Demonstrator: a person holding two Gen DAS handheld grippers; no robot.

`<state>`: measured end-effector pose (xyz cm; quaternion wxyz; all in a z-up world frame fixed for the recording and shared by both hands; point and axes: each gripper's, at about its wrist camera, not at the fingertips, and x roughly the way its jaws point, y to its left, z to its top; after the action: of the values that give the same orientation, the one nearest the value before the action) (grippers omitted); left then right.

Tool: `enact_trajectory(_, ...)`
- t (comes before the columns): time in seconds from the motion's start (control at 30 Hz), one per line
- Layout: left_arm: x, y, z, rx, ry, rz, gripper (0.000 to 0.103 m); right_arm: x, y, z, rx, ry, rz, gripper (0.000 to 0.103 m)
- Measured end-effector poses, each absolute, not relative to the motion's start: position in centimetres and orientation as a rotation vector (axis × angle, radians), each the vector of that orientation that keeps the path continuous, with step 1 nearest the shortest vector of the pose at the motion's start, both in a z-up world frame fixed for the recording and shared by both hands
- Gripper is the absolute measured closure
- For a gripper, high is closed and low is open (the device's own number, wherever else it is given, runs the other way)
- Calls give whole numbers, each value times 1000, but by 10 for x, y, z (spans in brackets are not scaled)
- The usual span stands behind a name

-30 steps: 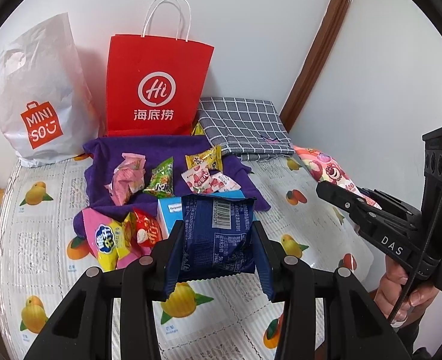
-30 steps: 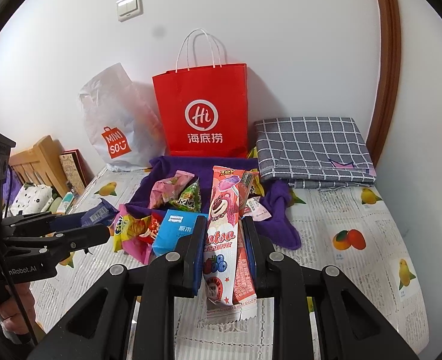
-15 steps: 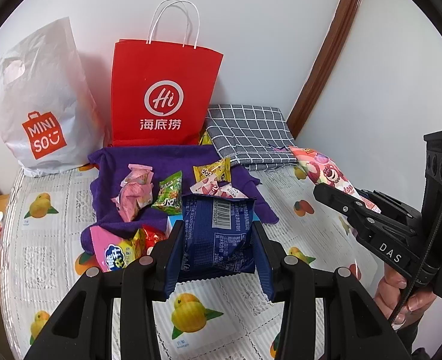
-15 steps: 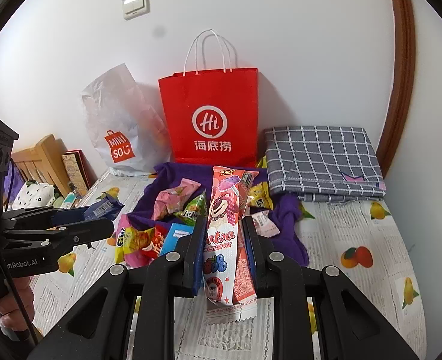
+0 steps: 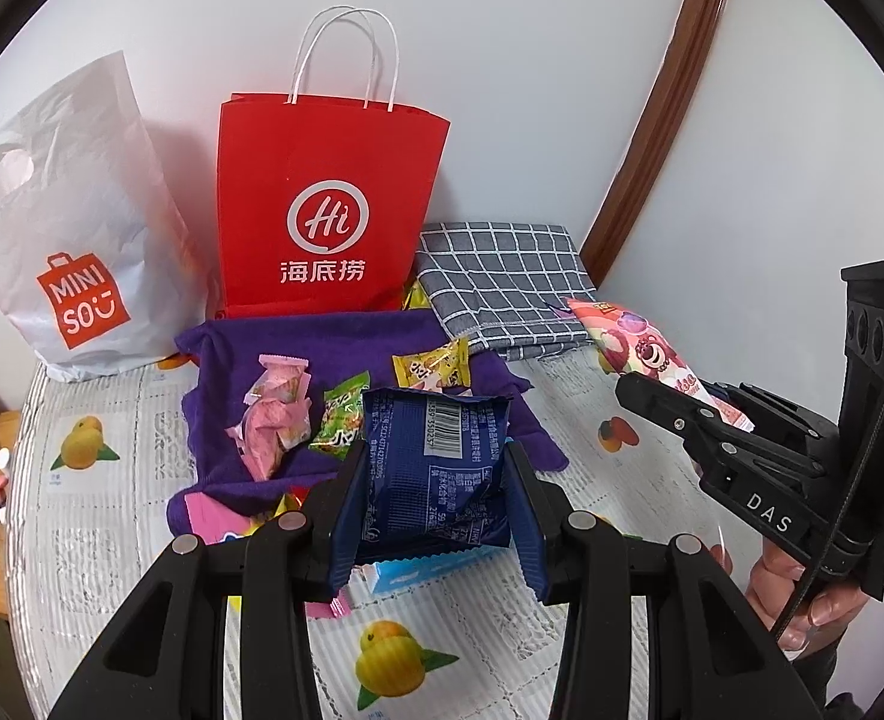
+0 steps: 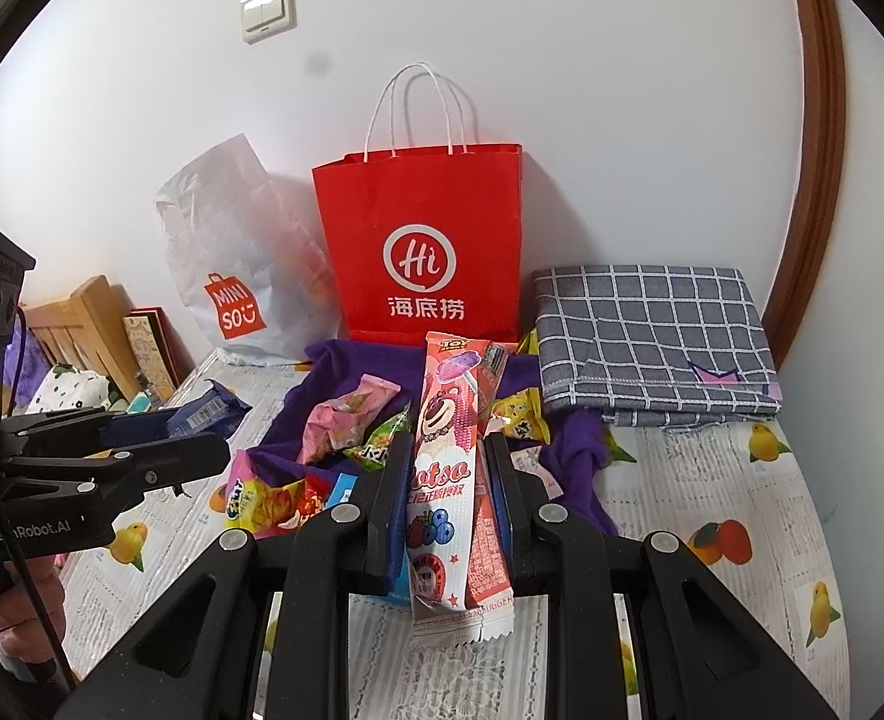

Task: Organize snacks
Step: 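Lower the candy stick and biscuit pack onto the purple towel and open both grippers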

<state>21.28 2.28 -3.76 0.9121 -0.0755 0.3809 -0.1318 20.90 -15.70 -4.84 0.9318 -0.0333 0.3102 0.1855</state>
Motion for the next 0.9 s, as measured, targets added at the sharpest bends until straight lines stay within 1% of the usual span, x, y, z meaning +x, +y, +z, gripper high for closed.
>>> enact_trajectory(0.9, 281, 59, -62, -198, 831, -238, 62, 285, -135, -65, -92, 671, 378, 80)
